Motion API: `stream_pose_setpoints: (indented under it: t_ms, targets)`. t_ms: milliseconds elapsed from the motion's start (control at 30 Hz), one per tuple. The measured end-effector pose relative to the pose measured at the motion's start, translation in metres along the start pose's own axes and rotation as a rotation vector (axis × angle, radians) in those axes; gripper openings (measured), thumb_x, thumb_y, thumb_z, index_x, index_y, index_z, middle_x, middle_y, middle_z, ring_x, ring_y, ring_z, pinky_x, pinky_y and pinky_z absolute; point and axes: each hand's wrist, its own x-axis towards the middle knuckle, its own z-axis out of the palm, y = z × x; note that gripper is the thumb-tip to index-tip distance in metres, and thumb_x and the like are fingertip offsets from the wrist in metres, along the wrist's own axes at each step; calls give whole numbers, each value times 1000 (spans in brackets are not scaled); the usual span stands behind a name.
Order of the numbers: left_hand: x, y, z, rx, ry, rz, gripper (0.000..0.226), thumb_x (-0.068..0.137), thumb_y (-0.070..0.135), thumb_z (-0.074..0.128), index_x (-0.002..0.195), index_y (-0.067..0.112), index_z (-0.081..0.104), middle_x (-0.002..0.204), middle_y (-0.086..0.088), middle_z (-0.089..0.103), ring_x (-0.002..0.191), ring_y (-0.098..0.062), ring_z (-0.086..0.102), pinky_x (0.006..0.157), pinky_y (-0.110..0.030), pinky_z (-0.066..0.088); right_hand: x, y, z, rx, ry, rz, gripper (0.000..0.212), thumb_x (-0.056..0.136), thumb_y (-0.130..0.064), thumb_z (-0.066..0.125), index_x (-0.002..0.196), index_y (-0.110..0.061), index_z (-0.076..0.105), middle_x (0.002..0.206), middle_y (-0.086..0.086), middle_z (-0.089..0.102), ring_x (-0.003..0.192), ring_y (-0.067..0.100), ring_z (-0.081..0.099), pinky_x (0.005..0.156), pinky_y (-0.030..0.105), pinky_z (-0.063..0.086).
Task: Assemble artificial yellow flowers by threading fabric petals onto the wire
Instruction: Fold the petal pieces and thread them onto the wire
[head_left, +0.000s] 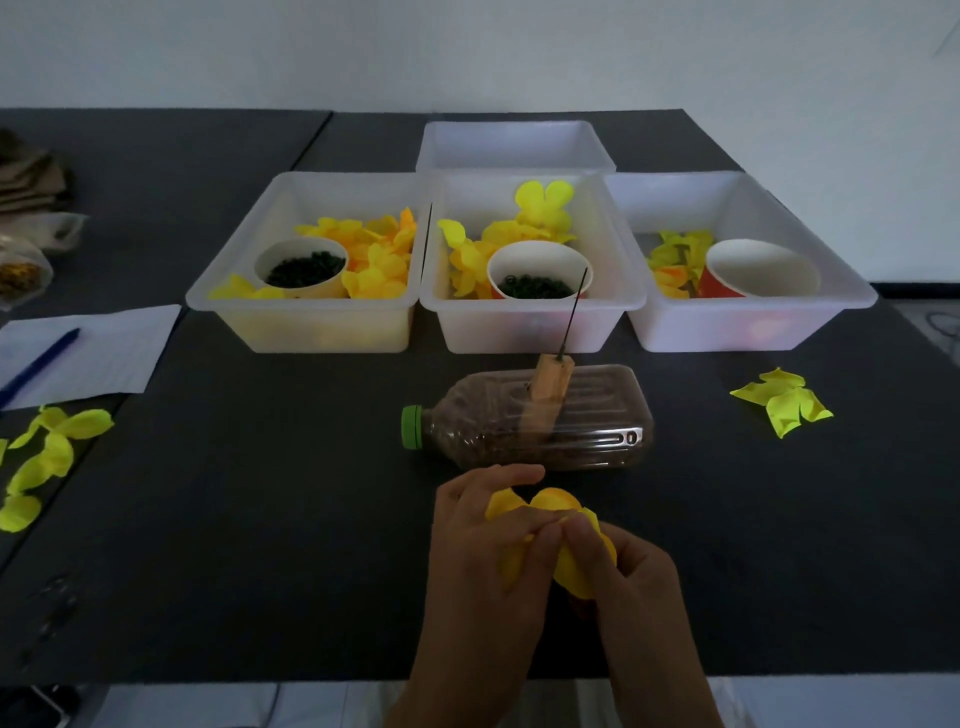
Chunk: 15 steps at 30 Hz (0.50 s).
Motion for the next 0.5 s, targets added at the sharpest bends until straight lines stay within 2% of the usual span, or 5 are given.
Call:
stream_pose_setpoints:
  t_ms: [133, 200, 267, 433, 500]
  targets:
    - [5, 2, -2, -57, 35, -80, 20, 79, 62, 55, 83, 47, 68, 128, 38, 47, 127, 0, 40, 101, -46, 42, 5, 1, 2, 50, 1, -68, 47, 57, -51, 65, 66, -6, 70, 71, 18, 65, 60, 15, 63, 54, 20, 52]
    - [8, 1, -6, -158, 87, -121, 28, 86, 57, 57, 84, 34, 74, 123, 32, 55, 122, -3, 48, 95, -39, 48, 5, 2, 3, 56, -19, -106, 39, 64, -44, 71, 68, -5, 70, 69, 20, 64, 59, 13, 61, 54, 19, 51]
    - [13, -2, -12, -259, 83, -170, 36, 77, 54, 53, 86, 27, 75, 121, 28, 60, 117, -3, 54, 89, -32, 50, 5, 3, 4, 60, -43, -131, 30, 73, -37, 75, 76, -7, 72, 70, 20, 65, 62, 18, 62, 57, 23, 52]
    - [20, -4, -17, -483, 67, -366, 28, 78, 38, 58, 86, 18, 76, 113, 14, 66, 101, -5, 64, 80, -32, 51, 6, 4, 1, 33, -13, -160, 41, 71, -41, 73, 68, -1, 65, 64, 18, 59, 60, 28, 55, 60, 34, 48]
    - [24, -9, -20, -576, 129, -460, 16, 87, 20, 59, 87, 17, 75, 109, 6, 69, 97, -9, 67, 75, -30, 52, 5, 5, 0, 18, 7, -186, 41, 74, -41, 80, 54, -13, 57, 54, 6, 51, 52, 16, 47, 54, 24, 44]
